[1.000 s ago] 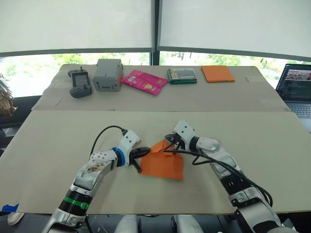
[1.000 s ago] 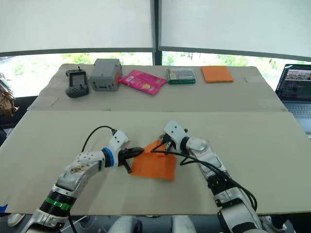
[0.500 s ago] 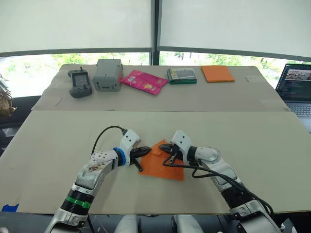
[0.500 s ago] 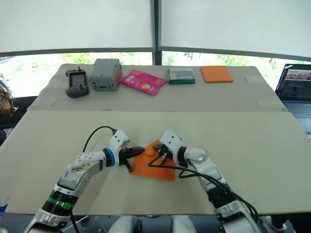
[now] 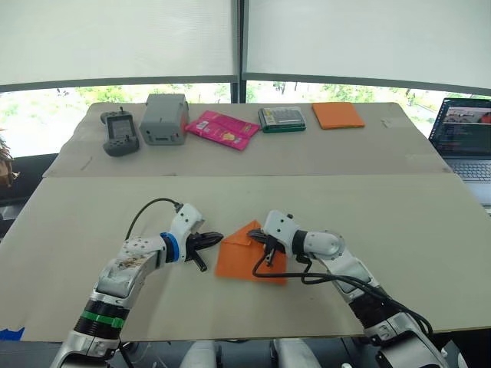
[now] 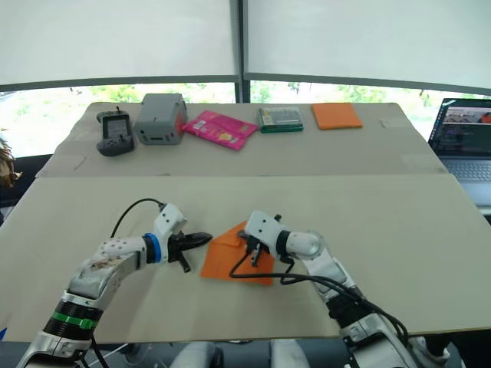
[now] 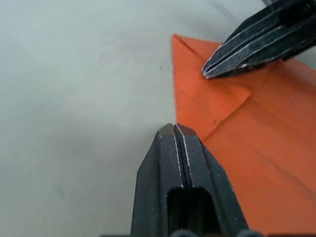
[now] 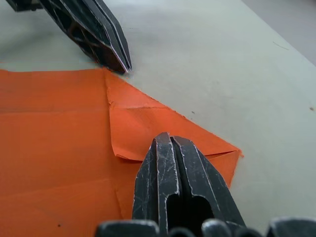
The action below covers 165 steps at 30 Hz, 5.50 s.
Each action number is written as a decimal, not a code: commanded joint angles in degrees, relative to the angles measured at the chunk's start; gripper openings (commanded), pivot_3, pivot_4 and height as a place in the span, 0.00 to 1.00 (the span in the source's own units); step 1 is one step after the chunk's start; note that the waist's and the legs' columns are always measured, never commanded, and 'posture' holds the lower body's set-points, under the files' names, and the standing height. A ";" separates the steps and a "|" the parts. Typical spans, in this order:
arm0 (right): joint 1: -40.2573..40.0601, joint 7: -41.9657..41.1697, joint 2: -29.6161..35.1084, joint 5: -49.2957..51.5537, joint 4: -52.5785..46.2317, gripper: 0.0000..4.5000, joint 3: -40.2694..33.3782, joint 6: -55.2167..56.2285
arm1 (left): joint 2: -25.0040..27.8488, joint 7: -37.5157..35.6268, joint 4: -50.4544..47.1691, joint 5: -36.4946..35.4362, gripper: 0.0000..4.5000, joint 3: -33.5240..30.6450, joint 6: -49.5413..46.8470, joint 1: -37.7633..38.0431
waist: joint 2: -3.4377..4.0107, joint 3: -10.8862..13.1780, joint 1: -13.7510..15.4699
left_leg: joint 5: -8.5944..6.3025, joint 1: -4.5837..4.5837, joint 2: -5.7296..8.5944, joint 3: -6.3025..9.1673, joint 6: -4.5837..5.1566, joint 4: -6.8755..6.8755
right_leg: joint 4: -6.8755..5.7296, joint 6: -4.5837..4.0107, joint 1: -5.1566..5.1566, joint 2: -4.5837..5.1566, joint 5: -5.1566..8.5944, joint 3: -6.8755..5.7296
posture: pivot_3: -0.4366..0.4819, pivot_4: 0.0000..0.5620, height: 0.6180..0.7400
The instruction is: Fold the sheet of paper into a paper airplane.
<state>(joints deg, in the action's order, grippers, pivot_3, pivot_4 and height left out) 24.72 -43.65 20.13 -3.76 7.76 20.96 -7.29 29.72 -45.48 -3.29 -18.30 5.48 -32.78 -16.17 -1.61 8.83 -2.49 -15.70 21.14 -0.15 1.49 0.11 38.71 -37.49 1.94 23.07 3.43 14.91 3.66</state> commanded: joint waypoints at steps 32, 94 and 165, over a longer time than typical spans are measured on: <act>-20.34 -0.62 18.49 8.07 -25.83 0.00 -18.27 -17.27 | -7.68 -9.52 14.02 7.48 0.00 14.59 7.86 -8.94 | -0.02 0.01 2.43 | -0.06 0.35 0.23 0.01 0.12 0.13 | 0.45 0.04 -0.06 0.06 0.00 -0.10 | 0.48 0.27 1.00; 6.45 -11.11 14.69 29.61 -9.06 0.42 -12.32 -51.45 | -10.14 -6.52 12.38 8.34 0.00 12.00 8.02 -6.07 | 0.00 0.02 1.76 | -0.20 0.01 0.11 0.09 0.36 0.13 | 0.72 0.14 -0.61 0.10 0.03 -0.16 | 0.48 0.27 1.00; 2.61 -27.95 15.39 17.28 5.30 0.01 -7.12 1.44 | -9.31 -6.42 12.75 8.85 0.00 12.43 9.21 -6.32 | 0.03 0.04 1.74 | -0.21 0.00 0.09 0.06 0.35 0.12 | 0.72 0.18 -0.59 0.12 0.02 -0.13 | 0.48 0.27 1.00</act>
<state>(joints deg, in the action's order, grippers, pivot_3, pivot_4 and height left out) 27.61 -70.68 35.91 10.47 15.79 16.33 -3.67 19.80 -52.27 7.84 -11.18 16.63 -22.28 -24.30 -1.58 8.87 -0.74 -15.90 21.14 -0.07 1.55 0.46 38.83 -36.77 2.12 22.48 3.55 14.93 3.53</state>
